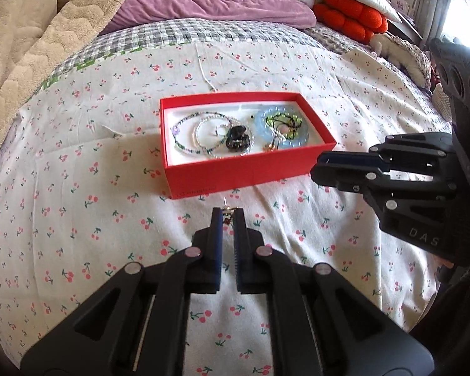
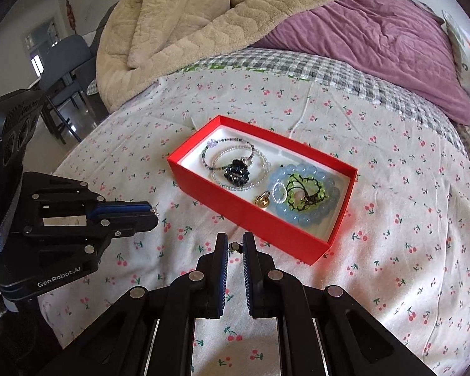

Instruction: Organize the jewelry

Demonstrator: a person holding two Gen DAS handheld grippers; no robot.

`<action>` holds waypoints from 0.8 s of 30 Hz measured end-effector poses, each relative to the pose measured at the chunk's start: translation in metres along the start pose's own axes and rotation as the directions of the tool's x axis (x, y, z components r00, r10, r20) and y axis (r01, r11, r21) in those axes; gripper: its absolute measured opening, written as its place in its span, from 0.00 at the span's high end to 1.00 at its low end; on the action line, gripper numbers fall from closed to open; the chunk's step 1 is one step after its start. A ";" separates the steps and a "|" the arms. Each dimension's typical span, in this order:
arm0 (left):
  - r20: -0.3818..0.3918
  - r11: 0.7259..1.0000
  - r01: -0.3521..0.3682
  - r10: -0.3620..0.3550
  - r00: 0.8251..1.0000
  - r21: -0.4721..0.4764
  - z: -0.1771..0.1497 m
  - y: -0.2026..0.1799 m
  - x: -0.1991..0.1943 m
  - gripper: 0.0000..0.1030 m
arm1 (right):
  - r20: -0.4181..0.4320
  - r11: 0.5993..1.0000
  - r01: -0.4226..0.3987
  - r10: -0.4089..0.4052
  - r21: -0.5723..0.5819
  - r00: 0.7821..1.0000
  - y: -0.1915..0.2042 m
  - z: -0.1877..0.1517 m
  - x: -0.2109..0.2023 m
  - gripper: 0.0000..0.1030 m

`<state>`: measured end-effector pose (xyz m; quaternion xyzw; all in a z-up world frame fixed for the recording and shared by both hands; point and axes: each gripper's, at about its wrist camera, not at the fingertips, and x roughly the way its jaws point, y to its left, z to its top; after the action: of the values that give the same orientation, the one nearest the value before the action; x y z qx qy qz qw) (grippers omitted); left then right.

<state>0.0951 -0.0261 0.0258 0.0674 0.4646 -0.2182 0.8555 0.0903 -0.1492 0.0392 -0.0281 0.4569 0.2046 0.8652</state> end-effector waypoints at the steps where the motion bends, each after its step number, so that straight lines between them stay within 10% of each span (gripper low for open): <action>1: 0.005 1.000 -0.002 0.002 1.000 -0.002 0.003 0.001 -0.001 0.93 | 0.005 1.000 0.000 0.000 0.005 1.000 -0.001 0.003 -0.001 0.91; 24: 0.037 0.987 0.018 -0.012 0.999 -0.163 0.063 0.022 0.045 0.93 | 0.016 0.974 0.039 -0.043 0.223 0.999 -0.055 0.043 0.028 0.91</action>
<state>0.1744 -0.0400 0.0217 -0.0102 0.4659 -0.1872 0.8647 0.1590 -0.1798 0.0343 0.0616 0.4674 0.1346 0.8716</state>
